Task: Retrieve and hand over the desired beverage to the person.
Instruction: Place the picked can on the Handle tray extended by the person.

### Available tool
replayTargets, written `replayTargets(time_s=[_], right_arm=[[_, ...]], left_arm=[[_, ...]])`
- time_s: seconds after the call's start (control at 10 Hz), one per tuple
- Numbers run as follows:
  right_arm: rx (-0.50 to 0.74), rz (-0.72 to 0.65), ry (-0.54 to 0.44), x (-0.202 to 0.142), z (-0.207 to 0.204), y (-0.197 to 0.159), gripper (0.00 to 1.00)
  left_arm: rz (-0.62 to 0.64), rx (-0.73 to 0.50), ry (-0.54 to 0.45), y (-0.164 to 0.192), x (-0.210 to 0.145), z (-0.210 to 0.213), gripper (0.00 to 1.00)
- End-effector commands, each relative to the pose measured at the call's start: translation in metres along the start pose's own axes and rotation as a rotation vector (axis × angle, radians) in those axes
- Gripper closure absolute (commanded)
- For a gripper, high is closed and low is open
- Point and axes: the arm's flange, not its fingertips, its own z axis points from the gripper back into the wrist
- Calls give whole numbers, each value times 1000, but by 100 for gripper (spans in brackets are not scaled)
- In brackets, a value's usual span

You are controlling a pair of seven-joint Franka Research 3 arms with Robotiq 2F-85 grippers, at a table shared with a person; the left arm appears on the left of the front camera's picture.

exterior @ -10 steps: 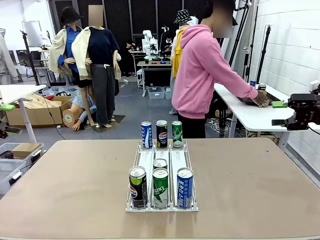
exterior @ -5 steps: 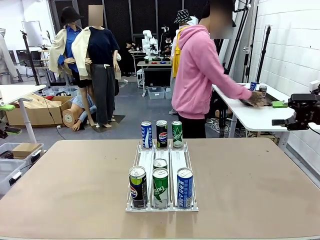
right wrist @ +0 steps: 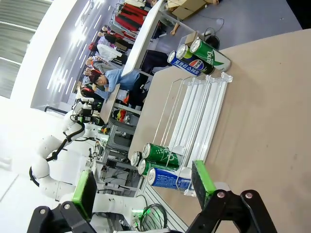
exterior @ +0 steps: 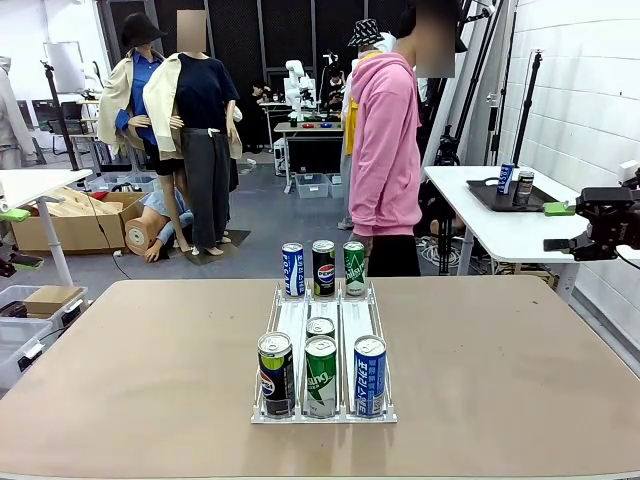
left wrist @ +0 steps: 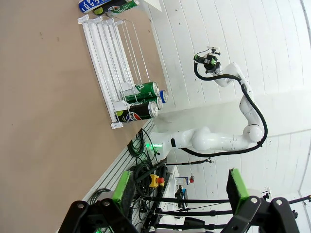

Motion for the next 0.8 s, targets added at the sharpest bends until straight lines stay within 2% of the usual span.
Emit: replayTargets(time_s=[0.0,0.7], right_arm=[[0,-6,-2,-2,-1,0,0],[0,-6,-2,-2,-1,0,0]], left_arm=[[-1,13,-7,-1,-2,-2,0],[-1,13,-7,-1,-2,-2,0]])
